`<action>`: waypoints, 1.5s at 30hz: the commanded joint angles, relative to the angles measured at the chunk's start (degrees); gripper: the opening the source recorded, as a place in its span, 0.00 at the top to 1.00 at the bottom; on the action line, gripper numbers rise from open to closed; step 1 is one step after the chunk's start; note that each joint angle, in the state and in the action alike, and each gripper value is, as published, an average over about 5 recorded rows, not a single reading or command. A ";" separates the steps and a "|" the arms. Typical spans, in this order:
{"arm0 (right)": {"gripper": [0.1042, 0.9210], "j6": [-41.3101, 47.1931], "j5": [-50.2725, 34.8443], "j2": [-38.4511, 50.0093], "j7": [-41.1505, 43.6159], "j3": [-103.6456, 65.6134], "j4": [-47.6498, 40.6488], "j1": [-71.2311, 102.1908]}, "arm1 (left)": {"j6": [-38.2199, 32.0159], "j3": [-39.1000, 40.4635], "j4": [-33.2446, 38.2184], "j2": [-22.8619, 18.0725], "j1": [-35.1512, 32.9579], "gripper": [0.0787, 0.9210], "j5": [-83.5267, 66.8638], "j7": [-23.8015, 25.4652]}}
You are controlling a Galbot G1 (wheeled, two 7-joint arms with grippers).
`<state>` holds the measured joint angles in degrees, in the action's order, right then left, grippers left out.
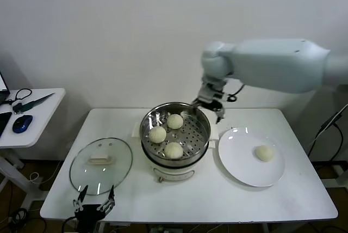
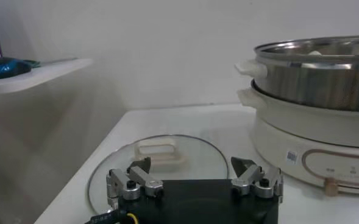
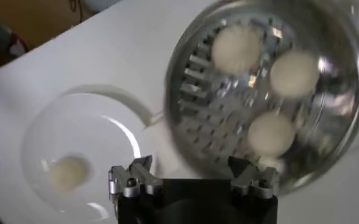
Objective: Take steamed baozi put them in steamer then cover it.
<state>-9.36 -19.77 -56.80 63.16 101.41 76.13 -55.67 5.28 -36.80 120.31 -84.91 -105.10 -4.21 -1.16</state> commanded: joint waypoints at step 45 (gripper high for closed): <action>0.16 14.30 10.45 11.59 -6.37 -31.42 -27.53 45.45 | 0.51 -0.34 -1.71 -0.89 -0.20 0.12 0.64 0.03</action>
<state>4.81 -10.05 -44.30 57.40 71.88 50.35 -12.36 5.78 -37.16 118.64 -85.87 -105.19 -3.60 -1.13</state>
